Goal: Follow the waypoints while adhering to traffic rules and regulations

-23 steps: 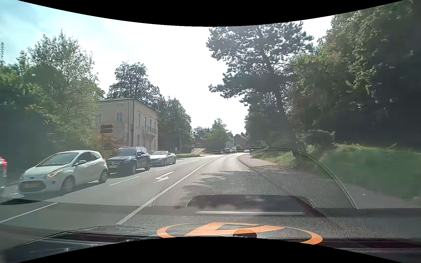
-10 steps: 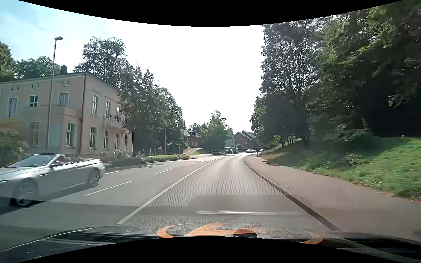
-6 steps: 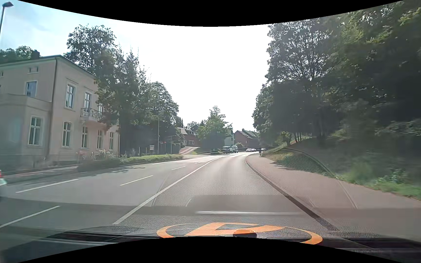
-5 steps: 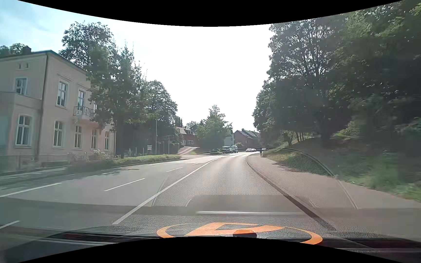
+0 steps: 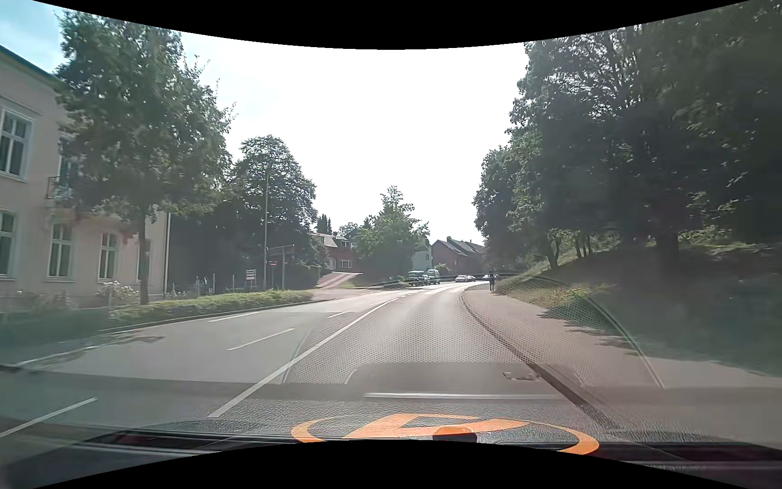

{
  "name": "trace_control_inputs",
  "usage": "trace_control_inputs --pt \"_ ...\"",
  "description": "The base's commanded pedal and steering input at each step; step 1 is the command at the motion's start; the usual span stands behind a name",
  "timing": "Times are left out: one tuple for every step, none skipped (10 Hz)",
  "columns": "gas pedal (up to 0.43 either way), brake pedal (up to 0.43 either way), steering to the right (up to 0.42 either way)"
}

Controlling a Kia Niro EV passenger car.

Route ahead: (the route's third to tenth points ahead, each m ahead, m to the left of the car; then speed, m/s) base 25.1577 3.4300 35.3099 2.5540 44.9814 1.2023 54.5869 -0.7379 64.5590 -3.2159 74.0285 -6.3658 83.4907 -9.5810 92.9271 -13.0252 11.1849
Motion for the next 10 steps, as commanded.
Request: trace_control_inputs --pt "0.150 0.000 0.010" --pt "0.138 0.000 0.012" --pt "0.138 0.000 0.014" --pt "0.138 0.000 0.014" --pt "0.138 0.000 0.015" --pt "0.138 0.000 0.014" --pt "0.138 0.000 0.015" --pt "0.138 0.000 0.014" --pt "0.138 0.000 0.014" --pt "0.138 0.000 0.014"
